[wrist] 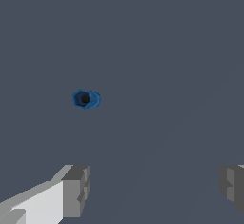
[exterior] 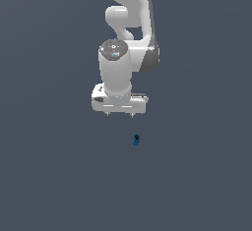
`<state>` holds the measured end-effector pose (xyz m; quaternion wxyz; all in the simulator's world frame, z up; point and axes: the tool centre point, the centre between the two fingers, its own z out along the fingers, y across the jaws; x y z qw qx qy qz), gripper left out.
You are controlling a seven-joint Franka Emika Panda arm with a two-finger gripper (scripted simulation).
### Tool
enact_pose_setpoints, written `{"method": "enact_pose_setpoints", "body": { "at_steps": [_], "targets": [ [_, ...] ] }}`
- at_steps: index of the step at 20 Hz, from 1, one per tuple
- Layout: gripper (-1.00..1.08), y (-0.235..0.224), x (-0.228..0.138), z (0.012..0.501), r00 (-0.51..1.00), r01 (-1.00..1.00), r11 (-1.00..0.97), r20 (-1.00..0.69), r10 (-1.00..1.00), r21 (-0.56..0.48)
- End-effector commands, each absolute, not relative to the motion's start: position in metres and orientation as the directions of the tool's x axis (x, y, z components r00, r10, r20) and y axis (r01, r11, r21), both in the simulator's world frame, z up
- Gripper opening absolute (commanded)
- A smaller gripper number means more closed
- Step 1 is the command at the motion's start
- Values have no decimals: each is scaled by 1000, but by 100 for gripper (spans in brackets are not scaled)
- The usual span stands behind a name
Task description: Pick up the object and move it to a goal position.
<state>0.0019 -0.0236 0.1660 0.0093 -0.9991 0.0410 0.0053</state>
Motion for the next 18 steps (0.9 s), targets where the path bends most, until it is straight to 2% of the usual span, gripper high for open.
{"method": "enact_pose_setpoints", "body": {
  "at_steps": [1, 18],
  "targets": [
    [100, -24, 2, 166, 997, -82, -996, -11, -82, -18],
    [100, -22, 12, 167, 999, -38, -999, 3, -38, 10]
  ]
}}
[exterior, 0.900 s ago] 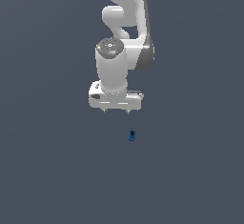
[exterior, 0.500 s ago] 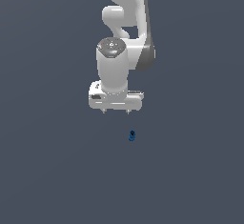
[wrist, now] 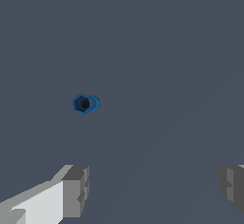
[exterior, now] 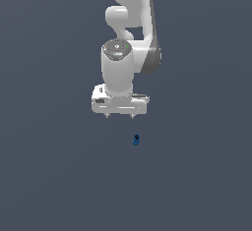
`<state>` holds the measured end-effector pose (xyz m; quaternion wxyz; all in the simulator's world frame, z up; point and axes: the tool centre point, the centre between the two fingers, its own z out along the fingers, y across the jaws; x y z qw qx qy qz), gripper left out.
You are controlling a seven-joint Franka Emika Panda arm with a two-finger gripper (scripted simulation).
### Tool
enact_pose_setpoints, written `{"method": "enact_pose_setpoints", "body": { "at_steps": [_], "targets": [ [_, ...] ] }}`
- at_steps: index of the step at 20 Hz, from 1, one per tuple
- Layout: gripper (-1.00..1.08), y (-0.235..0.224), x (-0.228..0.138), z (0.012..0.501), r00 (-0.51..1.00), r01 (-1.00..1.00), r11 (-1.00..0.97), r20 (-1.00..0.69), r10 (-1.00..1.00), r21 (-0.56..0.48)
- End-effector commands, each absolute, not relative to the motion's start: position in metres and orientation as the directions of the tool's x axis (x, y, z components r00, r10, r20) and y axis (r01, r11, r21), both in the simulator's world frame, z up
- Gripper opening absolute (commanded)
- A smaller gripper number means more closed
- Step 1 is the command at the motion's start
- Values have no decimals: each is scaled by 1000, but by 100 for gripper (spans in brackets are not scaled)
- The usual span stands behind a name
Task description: Pick up the object and move it to a goal position.
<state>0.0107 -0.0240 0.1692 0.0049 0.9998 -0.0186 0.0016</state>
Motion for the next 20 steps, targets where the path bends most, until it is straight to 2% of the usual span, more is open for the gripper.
{"method": "enact_pose_setpoints", "body": {
  "at_steps": [1, 20],
  "targets": [
    [100, -20, 13, 166, 999, -40, -999, 3, -40, 10],
    [100, 46, 56, 96, 994, -109, -994, 0, -109, 1]
  ]
}}
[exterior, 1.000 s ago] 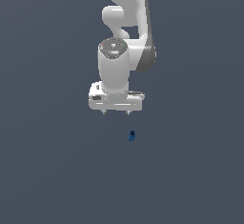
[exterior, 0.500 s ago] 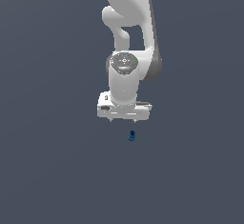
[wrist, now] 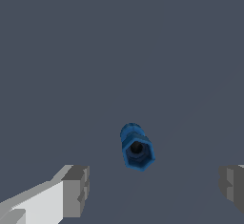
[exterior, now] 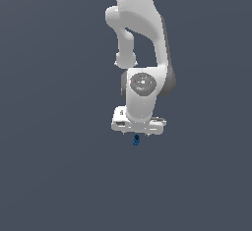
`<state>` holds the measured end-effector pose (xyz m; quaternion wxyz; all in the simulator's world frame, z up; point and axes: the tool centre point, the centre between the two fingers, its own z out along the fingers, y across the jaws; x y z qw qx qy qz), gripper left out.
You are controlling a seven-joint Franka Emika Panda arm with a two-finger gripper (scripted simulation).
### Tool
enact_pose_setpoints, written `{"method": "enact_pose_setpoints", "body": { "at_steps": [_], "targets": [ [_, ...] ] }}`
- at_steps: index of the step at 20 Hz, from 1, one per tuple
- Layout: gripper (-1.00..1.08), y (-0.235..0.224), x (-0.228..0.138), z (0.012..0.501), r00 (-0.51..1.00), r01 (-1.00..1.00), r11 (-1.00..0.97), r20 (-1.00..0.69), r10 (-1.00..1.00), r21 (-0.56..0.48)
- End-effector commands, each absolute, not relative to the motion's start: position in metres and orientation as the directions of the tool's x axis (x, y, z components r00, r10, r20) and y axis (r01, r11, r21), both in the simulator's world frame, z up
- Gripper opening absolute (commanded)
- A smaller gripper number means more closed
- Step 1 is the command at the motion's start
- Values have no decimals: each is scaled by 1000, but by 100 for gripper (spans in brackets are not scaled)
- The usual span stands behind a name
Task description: Pick up the object and move it to a goal position.
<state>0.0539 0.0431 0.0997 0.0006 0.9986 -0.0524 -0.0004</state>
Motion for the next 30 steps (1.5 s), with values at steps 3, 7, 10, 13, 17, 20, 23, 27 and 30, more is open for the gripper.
{"method": "enact_pose_setpoints", "body": {
  "at_steps": [3, 7, 10, 13, 17, 20, 23, 27, 30],
  "targets": [
    [100, 49, 57, 93, 994, -113, -994, 0, -113, 0],
    [100, 49, 56, 92, 994, -111, -994, -1, -111, 0],
    [100, 49, 56, 84, 994, -111, -994, -1, -111, 0],
    [100, 49, 56, 70, 994, -112, -994, 0, -112, 0],
    [100, 49, 56, 50, 994, -112, -994, 0, -112, 0],
    [100, 50, 56, 43, 994, -112, -994, 0, -112, 0],
    [100, 50, 57, 43, 994, -112, -994, 0, -112, 0],
    [-100, 50, 57, 43, 994, -112, -994, 0, -112, 0],
    [-100, 50, 57, 43, 994, -112, -994, 0, -112, 0]
  ]
}}
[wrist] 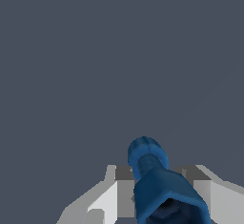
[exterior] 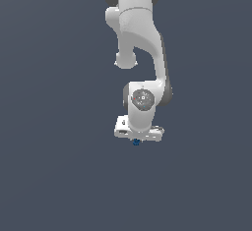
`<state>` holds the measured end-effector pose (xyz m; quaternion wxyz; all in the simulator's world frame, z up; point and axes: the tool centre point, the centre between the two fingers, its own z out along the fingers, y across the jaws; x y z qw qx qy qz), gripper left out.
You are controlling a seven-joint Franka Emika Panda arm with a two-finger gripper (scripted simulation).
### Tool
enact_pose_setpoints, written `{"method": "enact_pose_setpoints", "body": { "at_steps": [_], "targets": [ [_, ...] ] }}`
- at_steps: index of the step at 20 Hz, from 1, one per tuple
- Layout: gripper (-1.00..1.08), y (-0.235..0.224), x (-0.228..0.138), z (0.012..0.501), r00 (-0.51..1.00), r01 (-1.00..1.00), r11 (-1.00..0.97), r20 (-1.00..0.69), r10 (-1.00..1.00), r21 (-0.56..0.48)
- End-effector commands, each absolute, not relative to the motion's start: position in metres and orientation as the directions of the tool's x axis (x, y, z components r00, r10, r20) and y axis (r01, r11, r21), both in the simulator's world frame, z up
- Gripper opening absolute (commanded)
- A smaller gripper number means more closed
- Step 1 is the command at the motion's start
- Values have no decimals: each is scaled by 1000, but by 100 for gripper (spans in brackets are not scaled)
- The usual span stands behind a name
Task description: Pick up the object and move it to a goal position.
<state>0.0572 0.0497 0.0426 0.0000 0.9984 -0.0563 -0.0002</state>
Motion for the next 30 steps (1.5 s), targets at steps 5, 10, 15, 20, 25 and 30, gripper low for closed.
{"method": "enact_pose_setpoints", "body": {
  "at_steps": [5, 10, 15, 20, 25, 30],
  "targets": [
    [-100, 50, 57, 43, 994, -112, -994, 0, -112, 0],
    [-100, 45, 54, 50, 994, -112, -994, 0, -112, 0],
    [-100, 32, 46, 67, 994, -113, -994, 0, -113, 0],
    [-100, 12, 34, 96, 994, -113, -994, 0, -113, 0],
    [-100, -17, 15, 137, 994, -113, -994, 0, -113, -1],
    [-100, -50, -5, 184, 994, -113, -994, 0, -113, -1]
  ]
}}
